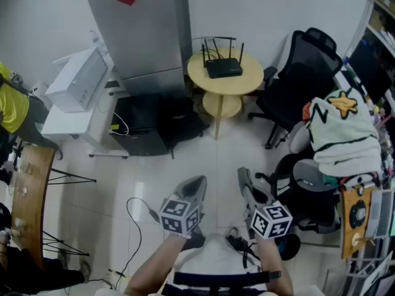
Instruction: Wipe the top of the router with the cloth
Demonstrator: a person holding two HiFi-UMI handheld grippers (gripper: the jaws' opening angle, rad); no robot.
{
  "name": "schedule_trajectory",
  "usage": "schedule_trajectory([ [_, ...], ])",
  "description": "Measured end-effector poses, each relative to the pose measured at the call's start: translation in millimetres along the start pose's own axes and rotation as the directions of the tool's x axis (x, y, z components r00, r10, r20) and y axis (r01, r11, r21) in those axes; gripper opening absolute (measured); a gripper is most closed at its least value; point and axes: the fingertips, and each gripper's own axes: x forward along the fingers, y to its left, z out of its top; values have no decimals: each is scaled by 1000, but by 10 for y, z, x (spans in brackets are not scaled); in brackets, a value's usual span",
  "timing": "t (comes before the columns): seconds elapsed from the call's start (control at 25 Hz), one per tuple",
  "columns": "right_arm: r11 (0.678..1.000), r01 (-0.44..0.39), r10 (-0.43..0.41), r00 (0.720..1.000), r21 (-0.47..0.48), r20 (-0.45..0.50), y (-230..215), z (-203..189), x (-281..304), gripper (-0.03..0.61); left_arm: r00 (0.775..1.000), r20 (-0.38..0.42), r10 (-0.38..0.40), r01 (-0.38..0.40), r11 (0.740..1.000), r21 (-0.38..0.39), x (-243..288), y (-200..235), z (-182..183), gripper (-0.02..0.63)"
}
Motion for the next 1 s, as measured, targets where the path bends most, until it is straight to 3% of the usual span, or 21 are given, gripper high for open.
schedule_trajectory([
  [0.56,997,67,-67,998,23,2,188,-4,397,34,997,-40,-70,70,998,0,45,402,-28,-3],
  [0.8,994,86,-87,996,62,5,105,45,676,34,997,-53,-51,50,999,-17,127,770,7,-3],
  [1.0,996,56,-56,998,63,-7,-29,200,1187,34,998,-51,-28,26,999,-30,471,1079,142,-3],
])
